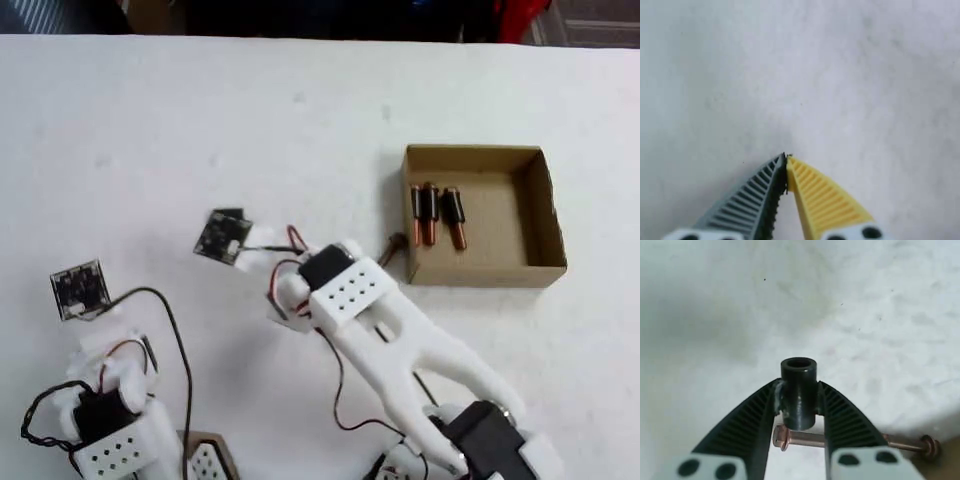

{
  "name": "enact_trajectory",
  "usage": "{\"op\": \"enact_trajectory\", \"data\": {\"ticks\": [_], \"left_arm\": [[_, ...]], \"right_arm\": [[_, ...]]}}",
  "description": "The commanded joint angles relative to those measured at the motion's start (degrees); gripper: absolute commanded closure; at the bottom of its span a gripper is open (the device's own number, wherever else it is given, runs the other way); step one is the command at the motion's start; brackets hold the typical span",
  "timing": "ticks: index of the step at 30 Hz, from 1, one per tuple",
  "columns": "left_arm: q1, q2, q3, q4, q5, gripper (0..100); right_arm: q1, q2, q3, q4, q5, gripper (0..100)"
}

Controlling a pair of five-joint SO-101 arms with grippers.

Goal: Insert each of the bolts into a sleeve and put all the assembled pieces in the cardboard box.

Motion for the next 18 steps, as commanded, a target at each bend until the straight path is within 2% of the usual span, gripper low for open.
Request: {"op": "enact_trajectory", "data": {"ticks": [1, 7, 10, 18], "left_arm": [[-0.22, -0.57, -0.09, 0.44, -0.53, 98], [-0.22, -0.57, -0.09, 0.44, -0.53, 98], [-0.22, -0.57, -0.09, 0.44, -0.53, 98], [-0.22, -0.57, -0.09, 0.44, -0.53, 98]], "right_arm": [[-0.66, -2.42, 1.93, -4.09, -0.62, 93.5], [-0.75, -2.33, 6.51, -7.25, -0.97, 93.6], [-0.75, -1.71, 7.91, -9.63, -4.31, 93.6], [-0.84, 7.96, 3.78, -9.54, -5.01, 93.6]]}}
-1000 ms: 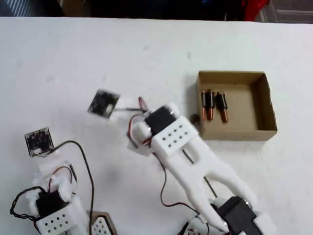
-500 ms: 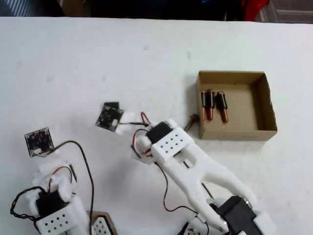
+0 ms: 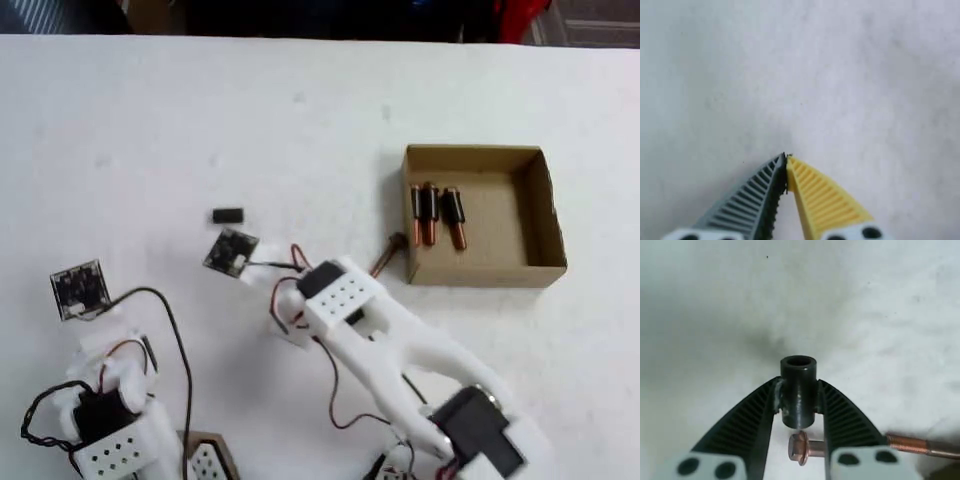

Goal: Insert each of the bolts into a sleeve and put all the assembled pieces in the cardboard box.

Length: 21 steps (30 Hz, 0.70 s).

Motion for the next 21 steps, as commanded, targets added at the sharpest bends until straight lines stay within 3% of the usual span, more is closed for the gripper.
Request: {"op": "enact_trajectory", "data": {"ticks": [1, 12, 21], "left_arm": [[-0.22, -0.57, -0.09, 0.44, -0.53, 98], [-0.22, -0.57, -0.09, 0.44, -0.53, 98], [-0.22, -0.57, -0.09, 0.44, -0.53, 98]], "right_arm": [[-0.31, 4.35, -4.75, -0.4, -0.53, 93.6], [-0.31, 13.76, -10.02, 1.8, -0.18, 92.7], [-0.31, 12.0, -9.93, 3.47, -0.09, 84.4]]}}
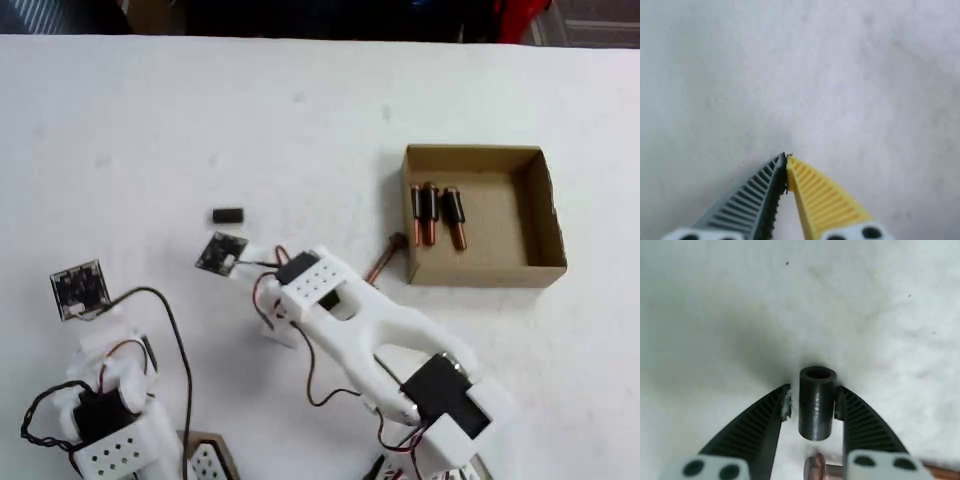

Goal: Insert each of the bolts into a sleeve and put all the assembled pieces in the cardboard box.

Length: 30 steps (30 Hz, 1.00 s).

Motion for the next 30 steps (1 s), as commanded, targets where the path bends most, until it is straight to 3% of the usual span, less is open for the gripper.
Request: {"op": "enact_trajectory", "data": {"ticks": [1, 7, 14, 30], "left_arm": [[-0.22, -0.57, -0.09, 0.44, -0.53, 98], [-0.22, -0.57, -0.09, 0.44, -0.53, 98], [-0.22, -0.57, -0.09, 0.44, -0.53, 98], [-0.22, -0.57, -0.09, 0.44, -0.53, 98]], "right_arm": [[0.04, -2.07, -1.76, 1.36, 0.26, 84.4], [0.4, -0.84, -1.76, 0.92, 0.26, 86.1], [0.48, 0.04, -1.76, 1.1, 0.26, 97.8], [0.13, -2.51, -2.64, 2.15, 0.26, 98.1]]}}
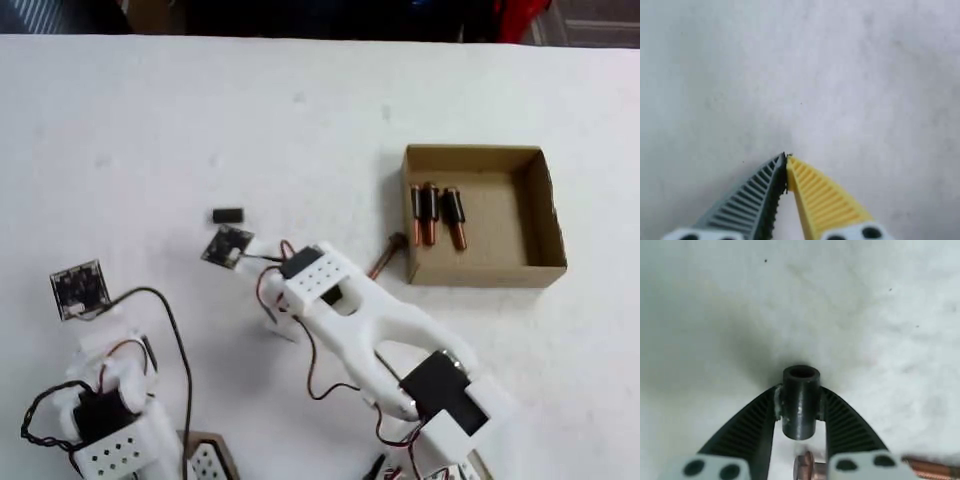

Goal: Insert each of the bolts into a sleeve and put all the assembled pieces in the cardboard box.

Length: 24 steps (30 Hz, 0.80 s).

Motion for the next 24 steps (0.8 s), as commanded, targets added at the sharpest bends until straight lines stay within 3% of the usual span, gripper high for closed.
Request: {"op": "enact_trajectory", "data": {"ticks": [1, 9, 24], "left_arm": [[-0.22, -0.57, -0.09, 0.44, -0.53, 98], [-0.22, -0.57, -0.09, 0.44, -0.53, 98], [-0.22, -0.57, -0.09, 0.44, -0.53, 98]], "right_arm": [[-0.57, -3.91, -2.2, 2.77, 0.35, 98.1], [-0.22, -17.8, -6.86, 14.99, 0.35, 98.1], [-0.22, -50.51, -7.56, 25.27, 0.35, 98.1]]}}
